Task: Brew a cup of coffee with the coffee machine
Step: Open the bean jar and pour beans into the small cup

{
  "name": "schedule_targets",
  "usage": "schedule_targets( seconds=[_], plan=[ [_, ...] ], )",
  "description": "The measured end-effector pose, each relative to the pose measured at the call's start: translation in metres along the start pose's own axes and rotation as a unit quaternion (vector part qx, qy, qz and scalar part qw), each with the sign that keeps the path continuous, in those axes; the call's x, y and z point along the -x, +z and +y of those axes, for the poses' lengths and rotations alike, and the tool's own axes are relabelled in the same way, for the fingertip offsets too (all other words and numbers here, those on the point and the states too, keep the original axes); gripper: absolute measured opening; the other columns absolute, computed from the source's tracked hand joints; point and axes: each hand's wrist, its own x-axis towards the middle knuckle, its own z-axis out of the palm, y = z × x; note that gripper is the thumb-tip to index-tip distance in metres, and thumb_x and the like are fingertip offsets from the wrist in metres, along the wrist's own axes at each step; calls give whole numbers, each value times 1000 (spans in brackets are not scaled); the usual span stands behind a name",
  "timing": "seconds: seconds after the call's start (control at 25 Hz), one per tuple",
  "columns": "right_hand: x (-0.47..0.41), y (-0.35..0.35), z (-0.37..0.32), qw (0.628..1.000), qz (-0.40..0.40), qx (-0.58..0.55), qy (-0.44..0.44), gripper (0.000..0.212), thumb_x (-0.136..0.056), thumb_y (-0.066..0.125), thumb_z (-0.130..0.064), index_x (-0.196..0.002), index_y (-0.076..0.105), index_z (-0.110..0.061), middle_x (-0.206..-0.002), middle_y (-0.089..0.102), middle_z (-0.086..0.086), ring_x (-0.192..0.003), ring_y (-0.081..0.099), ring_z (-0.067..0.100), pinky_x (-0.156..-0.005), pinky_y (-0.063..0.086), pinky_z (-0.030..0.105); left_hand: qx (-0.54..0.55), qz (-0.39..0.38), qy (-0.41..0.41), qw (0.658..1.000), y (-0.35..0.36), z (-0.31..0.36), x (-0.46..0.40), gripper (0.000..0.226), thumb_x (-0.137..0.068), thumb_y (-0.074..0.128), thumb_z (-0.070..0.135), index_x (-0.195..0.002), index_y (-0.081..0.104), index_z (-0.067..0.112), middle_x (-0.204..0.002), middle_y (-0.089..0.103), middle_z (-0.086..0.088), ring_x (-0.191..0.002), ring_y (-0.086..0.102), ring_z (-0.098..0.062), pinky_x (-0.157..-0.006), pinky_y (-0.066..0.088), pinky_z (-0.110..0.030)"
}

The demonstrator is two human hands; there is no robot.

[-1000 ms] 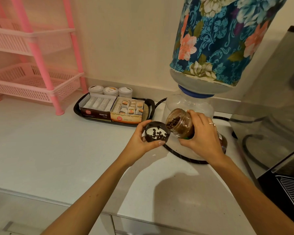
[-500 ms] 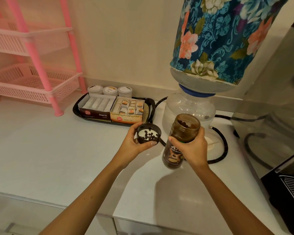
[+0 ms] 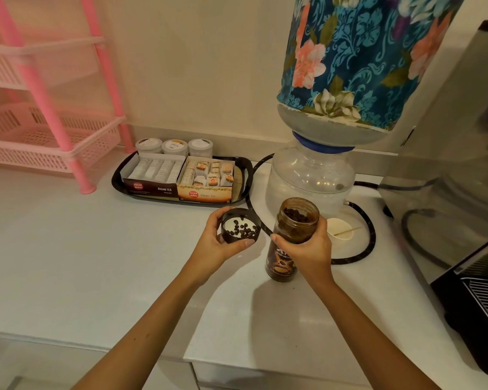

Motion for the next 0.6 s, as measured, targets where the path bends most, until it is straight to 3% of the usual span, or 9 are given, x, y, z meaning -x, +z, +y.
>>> schedule_targets(
  seconds=[0.16, 0.36, 0.52, 0.6],
  plan=[
    [3, 2, 2, 1000, 4, -10, 3, 88, -55, 89, -31, -127, 41, -20, -112, 54, -12, -103, 51, 2, -80, 38, 4, -2, -7, 8, 1000, 0, 1, 0, 74, -72, 79, 8, -129, 38, 32, -120, 48, 16, -102, 55, -3, -71, 49, -11],
    [6, 2, 0, 999, -29, -24, 28, 97, -54, 90, -30, -132, 33, -25, -118, 50, -11, -112, 49, 7, -88, 41, 14, 0, 0, 20, 1000, -4, 8, -5, 76, -72, 80, 13, -133, 39, 31, -124, 49, 12, -108, 56, -7, -80, 52, -16],
    [7, -11, -4, 993, -96, -45, 49, 128, -47, 92, -33, -142, 7, -36, -141, 36, -5, -131, 35, 14, -107, 34, 33, 11, 12, 42, 999, 0, 30, -10, 76, -71, 80, 22, -135, 40, 29, -123, 54, 11, -110, 57, -7, -84, 51, -19],
    [9, -29, -13, 992, -103, -51, 53, 137, -48, 90, -37, -144, -8, -39, -153, 21, -5, -139, 22, 15, -109, 25, 34, 13, 9, 57, 998, 7, 48, -10, 75, -71, 79, 25, -135, 40, 30, -121, 54, 15, -110, 56, -2, -82, 49, -14]
  ],
)
